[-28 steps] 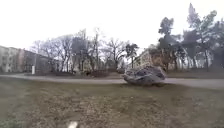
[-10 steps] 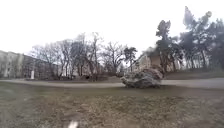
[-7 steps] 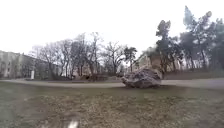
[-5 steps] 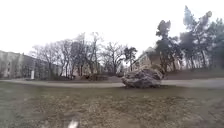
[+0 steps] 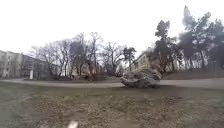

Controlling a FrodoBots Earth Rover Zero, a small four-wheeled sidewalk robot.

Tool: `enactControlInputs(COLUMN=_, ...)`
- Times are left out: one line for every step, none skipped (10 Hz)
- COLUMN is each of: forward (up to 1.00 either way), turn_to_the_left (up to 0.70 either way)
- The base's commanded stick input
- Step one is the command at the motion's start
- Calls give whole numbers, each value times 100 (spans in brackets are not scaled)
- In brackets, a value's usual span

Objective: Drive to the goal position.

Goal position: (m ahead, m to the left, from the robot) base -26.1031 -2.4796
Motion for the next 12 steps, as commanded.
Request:
enactControlInputs(forward=0, turn_to_the_left=0)
enactControlInputs(forward=5, turn_to_the_left=0)
enactControlInputs(forward=14, turn_to_the_left=0)
enactControlInputs(forward=67, turn_to_the_left=0)
enactControlInputs(forward=60, turn_to_the_left=0)
enactControlInputs(forward=53, turn_to_the_left=0)
enactControlInputs(forward=46, turn_to_the_left=0)
enactControlInputs(forward=36, turn_to_the_left=0)
enactControlInputs(forward=25, turn_to_the_left=0)
enactControlInputs(forward=31, turn_to_the_left=0)
enactControlInputs(forward=44, turn_to_the_left=0)
enactControlInputs(forward=69, turn_to_the_left=0)
